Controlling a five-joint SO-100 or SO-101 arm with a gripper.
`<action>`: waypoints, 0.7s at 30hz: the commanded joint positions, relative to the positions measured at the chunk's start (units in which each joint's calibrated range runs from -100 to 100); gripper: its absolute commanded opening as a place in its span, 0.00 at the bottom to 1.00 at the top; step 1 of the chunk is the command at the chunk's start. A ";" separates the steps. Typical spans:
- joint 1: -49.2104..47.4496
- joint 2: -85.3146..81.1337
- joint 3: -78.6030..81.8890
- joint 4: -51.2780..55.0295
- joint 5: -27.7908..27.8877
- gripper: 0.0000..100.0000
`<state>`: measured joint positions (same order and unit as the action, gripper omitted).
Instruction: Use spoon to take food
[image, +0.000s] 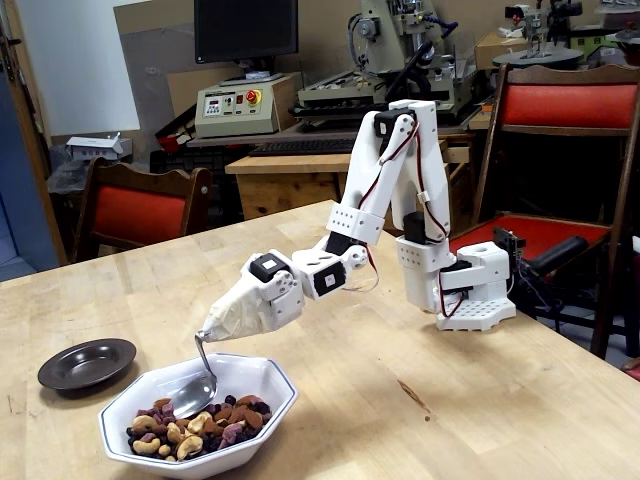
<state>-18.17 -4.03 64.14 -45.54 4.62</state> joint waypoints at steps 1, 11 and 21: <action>0.39 -1.40 -2.63 -0.31 0.24 0.04; 0.91 -0.97 -2.45 -0.23 4.79 0.04; 0.91 -0.89 -2.37 0.01 7.08 0.04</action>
<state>-18.17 -4.03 64.14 -45.54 11.40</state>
